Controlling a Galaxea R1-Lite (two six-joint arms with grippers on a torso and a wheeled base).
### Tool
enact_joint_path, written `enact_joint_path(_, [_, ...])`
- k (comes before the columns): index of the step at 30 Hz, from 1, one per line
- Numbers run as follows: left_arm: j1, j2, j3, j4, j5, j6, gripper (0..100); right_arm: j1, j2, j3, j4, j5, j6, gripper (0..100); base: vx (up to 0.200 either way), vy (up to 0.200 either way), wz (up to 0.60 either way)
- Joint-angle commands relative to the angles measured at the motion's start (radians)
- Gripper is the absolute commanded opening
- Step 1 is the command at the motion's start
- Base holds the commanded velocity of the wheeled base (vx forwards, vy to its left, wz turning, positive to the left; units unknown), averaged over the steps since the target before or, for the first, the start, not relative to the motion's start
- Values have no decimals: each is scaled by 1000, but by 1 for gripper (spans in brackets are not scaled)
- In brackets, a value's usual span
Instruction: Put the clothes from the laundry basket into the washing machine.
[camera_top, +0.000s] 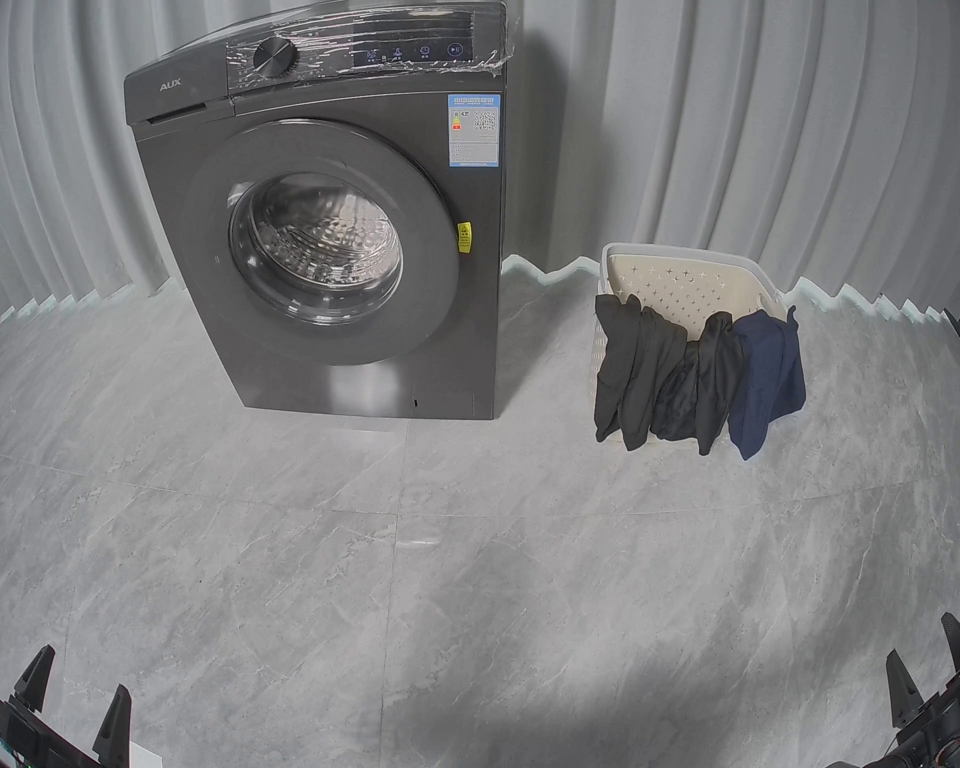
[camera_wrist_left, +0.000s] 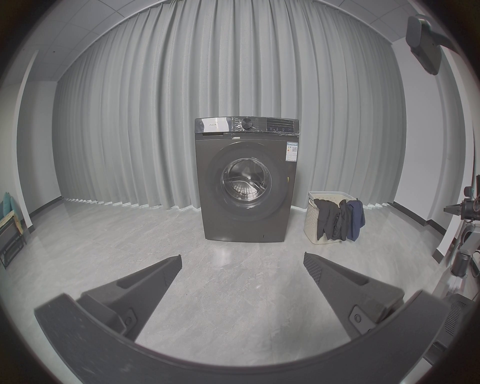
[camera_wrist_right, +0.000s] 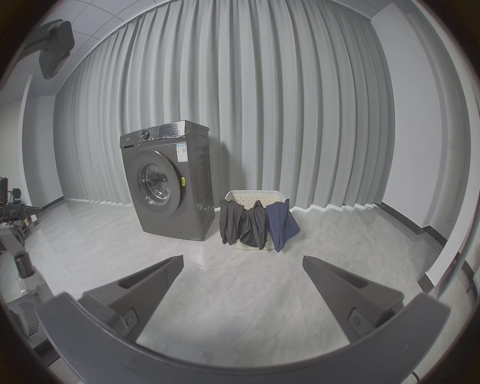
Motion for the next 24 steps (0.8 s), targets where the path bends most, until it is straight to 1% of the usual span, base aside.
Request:
enact_joint_path(1, [0, -13, 16, 0, 0, -1, 100, 1, -16, 16, 1, 1, 0, 100, 200, 0, 0])
enact_joint_path(7, [0, -15, 16, 0, 5, 2, 100, 1, -16, 16, -1, 1, 0, 100, 200, 0, 0])
enact_joint_path(11, [2, -15, 16, 0, 3, 7, 100, 1, -16, 16, 1, 1, -2, 100, 0, 0, 0])
enact_joint_path(17, [2, -15, 16, 0, 5, 5, 100, 1, -16, 16, 1, 1, -3, 100, 0, 0, -600])
enact_joint_path(24, [0, -15, 16, 0, 5, 4, 100, 1, -16, 16, -1, 2, -2, 100, 0, 0, 0])
